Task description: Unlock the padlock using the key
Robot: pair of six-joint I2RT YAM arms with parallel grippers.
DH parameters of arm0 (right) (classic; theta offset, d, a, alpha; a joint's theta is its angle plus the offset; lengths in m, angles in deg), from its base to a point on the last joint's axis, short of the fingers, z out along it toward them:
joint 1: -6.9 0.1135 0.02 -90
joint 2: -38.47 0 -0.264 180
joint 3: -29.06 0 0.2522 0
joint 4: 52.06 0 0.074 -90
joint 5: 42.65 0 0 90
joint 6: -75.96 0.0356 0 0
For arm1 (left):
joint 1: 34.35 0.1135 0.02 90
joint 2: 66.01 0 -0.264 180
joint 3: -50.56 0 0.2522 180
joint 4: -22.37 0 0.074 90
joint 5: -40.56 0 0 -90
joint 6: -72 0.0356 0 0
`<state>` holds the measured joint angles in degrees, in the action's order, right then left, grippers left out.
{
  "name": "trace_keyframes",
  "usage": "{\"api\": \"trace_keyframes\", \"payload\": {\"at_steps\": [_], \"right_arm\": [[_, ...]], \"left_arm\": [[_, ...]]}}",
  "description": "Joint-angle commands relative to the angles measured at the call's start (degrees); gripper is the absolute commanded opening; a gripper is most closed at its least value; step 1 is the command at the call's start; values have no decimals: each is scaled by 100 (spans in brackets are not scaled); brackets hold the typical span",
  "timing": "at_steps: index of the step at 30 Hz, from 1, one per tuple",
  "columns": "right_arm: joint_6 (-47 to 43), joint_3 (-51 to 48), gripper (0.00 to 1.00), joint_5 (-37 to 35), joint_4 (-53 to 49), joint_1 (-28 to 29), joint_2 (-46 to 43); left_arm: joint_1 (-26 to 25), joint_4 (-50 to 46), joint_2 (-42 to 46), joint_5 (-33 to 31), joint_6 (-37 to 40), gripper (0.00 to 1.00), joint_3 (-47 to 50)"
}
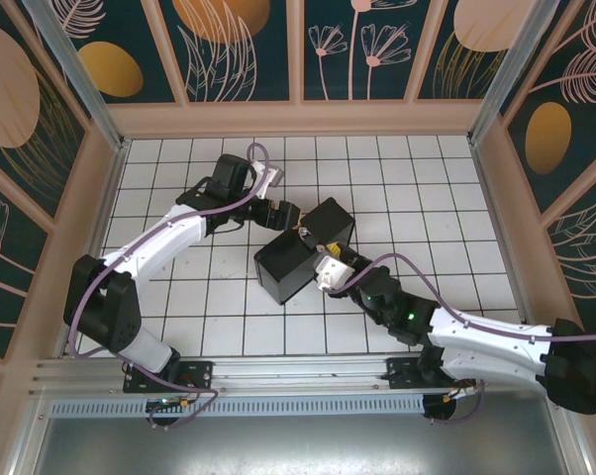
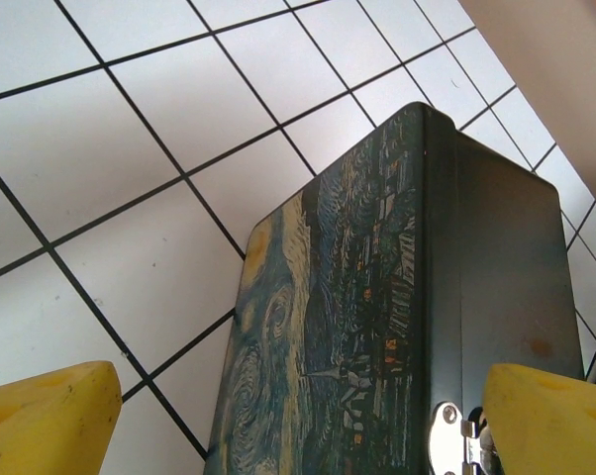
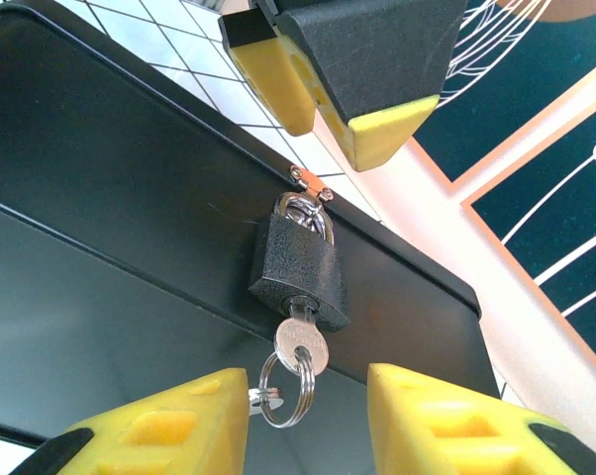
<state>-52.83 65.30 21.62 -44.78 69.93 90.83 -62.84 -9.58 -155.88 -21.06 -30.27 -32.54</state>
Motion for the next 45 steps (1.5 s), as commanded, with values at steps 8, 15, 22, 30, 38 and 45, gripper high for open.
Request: {"api": "trace_keyframes", "payload": {"at_steps": [8,15,22,30,38,45], "right_arm": [[-161,327,33,-46,286,17,230],[-105,345,32,43,93,-101,332],[-15,379,29,251,98,-253,319],[-58,480,21,326,-4,-297,436],[81,494,16,385,-195,-343,491],[50,476,29,237,-552,-334,190]], "left_arm": [[28,9,8,190,50,93,-3],[32,-22,10,183,75,93,-78],[29,-18,4,225,85,93,-80],[28,9,-5,277,93,92,-58],[28,30,30,301,90,92,-18],[28,44,14,260,85,92,-24]]}}
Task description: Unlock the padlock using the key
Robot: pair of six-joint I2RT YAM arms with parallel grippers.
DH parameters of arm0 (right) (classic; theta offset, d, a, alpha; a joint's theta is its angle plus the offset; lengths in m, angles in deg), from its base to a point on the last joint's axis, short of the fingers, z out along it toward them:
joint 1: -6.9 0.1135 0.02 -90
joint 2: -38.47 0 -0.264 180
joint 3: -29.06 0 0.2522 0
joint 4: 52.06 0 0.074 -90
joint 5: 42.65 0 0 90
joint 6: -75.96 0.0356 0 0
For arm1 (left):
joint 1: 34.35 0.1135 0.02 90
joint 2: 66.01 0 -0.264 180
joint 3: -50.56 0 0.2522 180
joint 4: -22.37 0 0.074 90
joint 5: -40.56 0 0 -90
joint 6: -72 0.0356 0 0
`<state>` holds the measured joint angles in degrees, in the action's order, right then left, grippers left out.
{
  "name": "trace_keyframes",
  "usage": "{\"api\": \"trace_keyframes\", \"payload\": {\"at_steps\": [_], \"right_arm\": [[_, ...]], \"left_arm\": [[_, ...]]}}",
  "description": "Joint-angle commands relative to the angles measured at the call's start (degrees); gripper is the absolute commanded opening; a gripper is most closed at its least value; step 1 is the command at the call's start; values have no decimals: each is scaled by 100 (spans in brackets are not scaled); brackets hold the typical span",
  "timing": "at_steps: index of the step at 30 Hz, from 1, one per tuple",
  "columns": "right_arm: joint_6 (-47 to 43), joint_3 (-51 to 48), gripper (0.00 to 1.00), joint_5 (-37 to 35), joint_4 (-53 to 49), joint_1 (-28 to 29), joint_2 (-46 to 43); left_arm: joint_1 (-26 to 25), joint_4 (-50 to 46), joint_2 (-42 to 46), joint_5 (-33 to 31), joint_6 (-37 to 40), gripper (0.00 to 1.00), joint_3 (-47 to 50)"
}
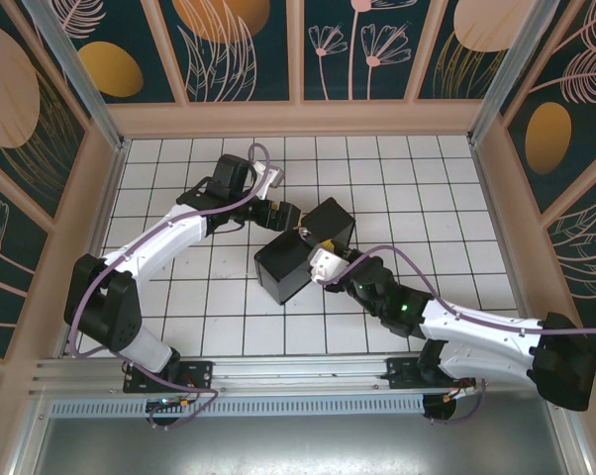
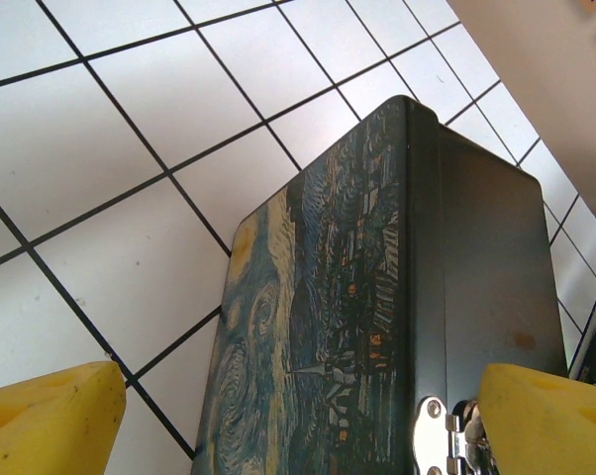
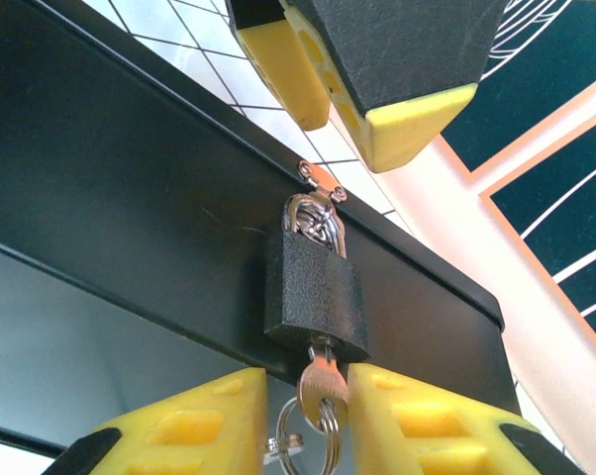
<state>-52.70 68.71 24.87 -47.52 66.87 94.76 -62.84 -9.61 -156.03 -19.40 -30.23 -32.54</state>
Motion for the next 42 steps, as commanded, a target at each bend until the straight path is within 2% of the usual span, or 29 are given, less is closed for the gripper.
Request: {"api": "trace_keyframes", "payload": {"at_steps": [1,26,35,42], "right_arm": [[28,144,29,-106,-364,-29,-235],[-162,107,24,82,95,-184,-42],[-123,189,15,238,25,-204,76],[150,324,13,329,-209,-222,63]], "left_arm": [[27,51,28,85,80,92,-31],[30,117,2,223,45,91,-14],[32,138,10,242,45,90,43],[4,136,36,338,94,90,165]]}}
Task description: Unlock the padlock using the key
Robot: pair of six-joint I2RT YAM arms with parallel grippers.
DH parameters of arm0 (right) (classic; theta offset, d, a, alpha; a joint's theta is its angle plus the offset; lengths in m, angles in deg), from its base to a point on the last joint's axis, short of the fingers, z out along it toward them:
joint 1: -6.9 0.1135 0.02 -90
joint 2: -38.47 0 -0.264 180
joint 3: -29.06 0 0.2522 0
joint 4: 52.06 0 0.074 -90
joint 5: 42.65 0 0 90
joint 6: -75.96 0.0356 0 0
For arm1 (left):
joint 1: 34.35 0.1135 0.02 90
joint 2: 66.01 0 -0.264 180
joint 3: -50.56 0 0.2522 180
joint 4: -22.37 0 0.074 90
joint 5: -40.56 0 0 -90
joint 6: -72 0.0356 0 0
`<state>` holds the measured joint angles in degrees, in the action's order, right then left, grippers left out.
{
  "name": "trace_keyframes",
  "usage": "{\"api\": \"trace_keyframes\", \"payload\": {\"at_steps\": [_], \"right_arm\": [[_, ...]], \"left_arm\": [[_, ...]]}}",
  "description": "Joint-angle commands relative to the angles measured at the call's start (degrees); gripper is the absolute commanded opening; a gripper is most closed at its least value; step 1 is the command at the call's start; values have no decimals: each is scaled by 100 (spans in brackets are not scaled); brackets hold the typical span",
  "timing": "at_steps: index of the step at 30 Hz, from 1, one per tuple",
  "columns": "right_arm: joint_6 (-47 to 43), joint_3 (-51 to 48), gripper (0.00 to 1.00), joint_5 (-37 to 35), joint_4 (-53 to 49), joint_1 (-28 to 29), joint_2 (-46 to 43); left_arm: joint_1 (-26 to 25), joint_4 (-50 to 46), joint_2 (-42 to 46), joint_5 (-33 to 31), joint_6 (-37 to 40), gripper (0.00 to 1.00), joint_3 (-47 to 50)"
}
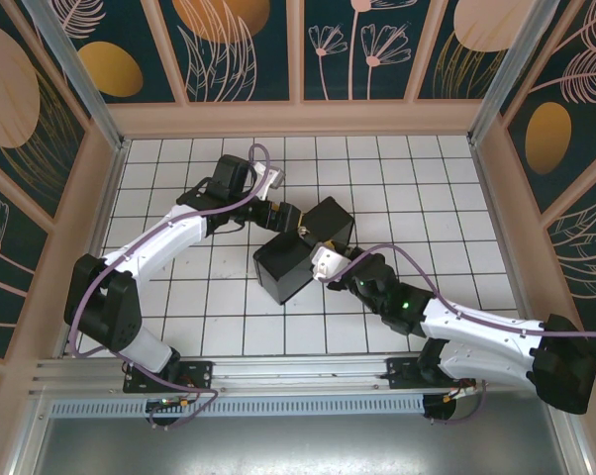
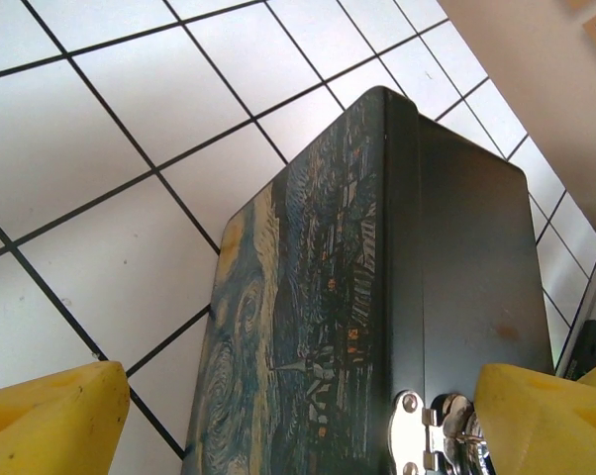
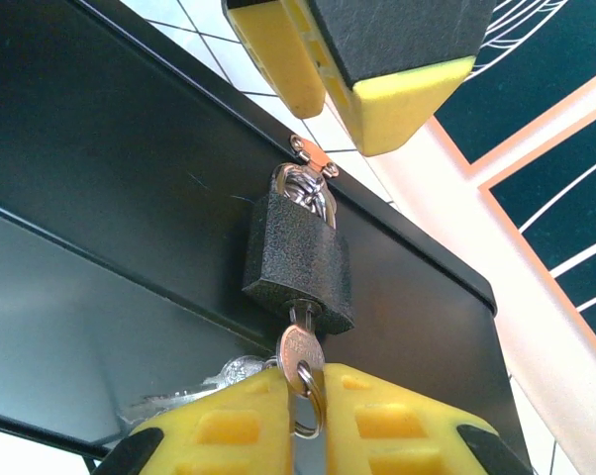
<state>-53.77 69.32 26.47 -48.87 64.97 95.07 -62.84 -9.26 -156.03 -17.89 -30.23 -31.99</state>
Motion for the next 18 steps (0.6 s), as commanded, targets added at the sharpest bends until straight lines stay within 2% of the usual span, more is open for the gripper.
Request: {"api": "trace_keyframes", "payload": {"at_steps": [1,11,18], "right_arm": [[316,283,13,185,-115,-32,30],[1764,575,10,616,-685,-88,-2],[3039,420,6,966,-478,-208,-18]], "left_arm": [[-19,79,46,180,119,90,120],[-133,79,151,20,45,90,252],[-157,152,203,71,-8,89,336]]}}
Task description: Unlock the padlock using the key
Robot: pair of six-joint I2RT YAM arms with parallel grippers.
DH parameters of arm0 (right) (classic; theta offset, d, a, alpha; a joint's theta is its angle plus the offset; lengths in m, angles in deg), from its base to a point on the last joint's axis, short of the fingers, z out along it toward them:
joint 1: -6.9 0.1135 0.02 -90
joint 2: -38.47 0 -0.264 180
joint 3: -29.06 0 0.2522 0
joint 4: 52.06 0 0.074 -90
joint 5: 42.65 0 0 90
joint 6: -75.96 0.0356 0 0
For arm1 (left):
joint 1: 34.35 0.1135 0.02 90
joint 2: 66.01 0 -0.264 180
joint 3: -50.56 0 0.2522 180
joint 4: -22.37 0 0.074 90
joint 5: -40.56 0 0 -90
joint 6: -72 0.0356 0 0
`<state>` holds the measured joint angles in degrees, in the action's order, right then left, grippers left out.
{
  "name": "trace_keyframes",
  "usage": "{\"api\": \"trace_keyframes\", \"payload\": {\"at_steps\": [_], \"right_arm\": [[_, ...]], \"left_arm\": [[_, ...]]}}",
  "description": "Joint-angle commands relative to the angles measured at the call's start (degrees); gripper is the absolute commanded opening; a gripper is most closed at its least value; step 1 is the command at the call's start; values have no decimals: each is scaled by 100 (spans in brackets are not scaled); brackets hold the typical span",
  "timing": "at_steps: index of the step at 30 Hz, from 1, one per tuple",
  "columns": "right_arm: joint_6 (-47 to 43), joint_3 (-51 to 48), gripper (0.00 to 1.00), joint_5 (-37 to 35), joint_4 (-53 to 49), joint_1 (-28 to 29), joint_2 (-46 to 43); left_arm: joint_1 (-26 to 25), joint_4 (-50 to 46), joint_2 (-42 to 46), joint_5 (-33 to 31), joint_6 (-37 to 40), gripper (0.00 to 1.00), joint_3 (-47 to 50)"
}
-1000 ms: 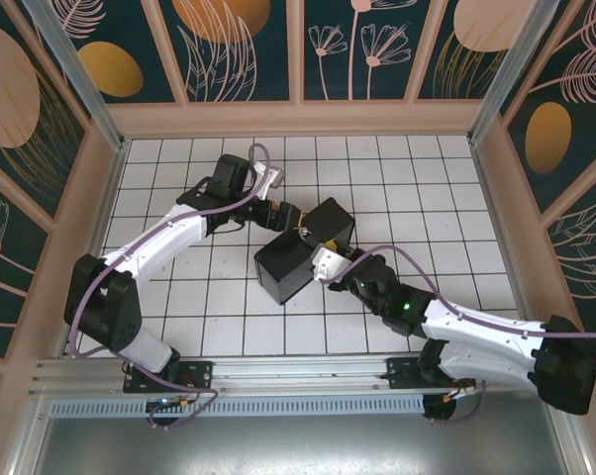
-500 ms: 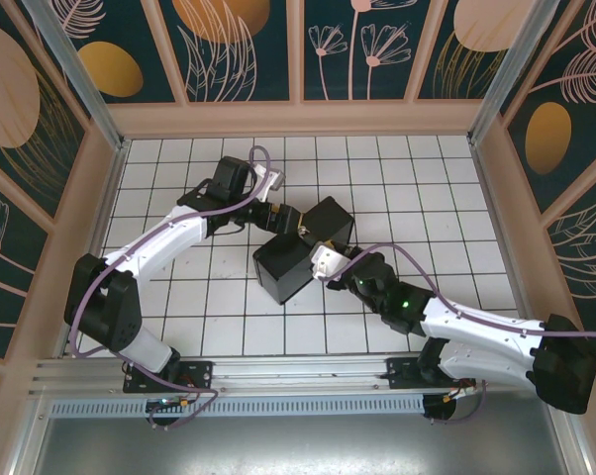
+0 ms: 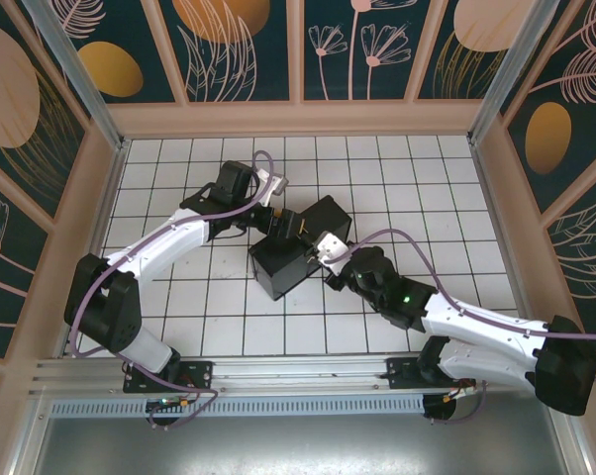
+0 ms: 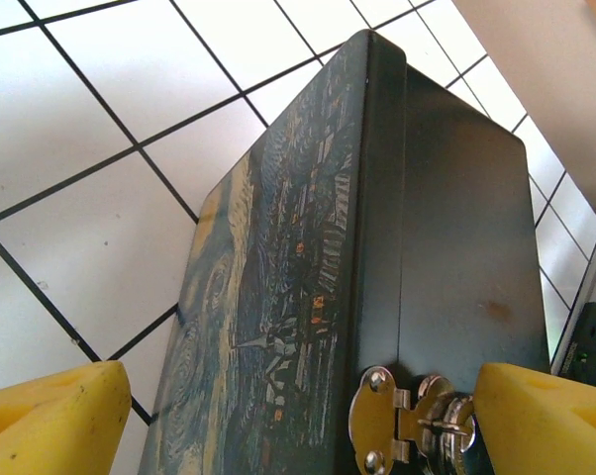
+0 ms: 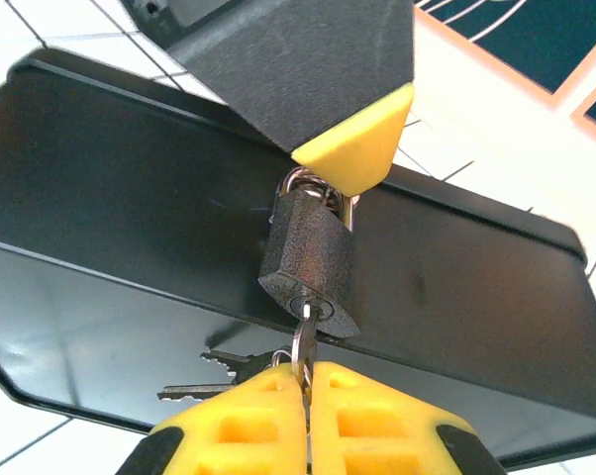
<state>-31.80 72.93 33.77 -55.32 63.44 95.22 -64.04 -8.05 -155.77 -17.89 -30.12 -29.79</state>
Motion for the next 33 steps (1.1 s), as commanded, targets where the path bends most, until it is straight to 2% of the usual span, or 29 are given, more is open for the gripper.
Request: {"api": "trace_keyframes", "payload": {"at_steps": [1,7,15,21,24,27,33], "right_arm": [[979,36,6,240,240,-62,-42],[1340,-19,3,430,302,-181,-60],[2460,-43,3,1447,255,-666,-168],[4534,-433,6,1980,890,-1041,-405],[5237,-558,18,2076,1163,-1083,-452],[5393,-365,25,2141,807,-1158,-421],[4634,236,33,2400,-731,-1307,-511]], "left_arm": [[-37,32,174,80,-10,89,128],[-54,37,229,54,-5,90,147],[-5,264,628,-71,-387,96,-151],[258,375,785,-352,-679,97,-245],[262,408,741,-348,-703,96,-250],[270,462,744,-367,-742,96,-198],[333,351,834,-573,-744,96,-60]]}}
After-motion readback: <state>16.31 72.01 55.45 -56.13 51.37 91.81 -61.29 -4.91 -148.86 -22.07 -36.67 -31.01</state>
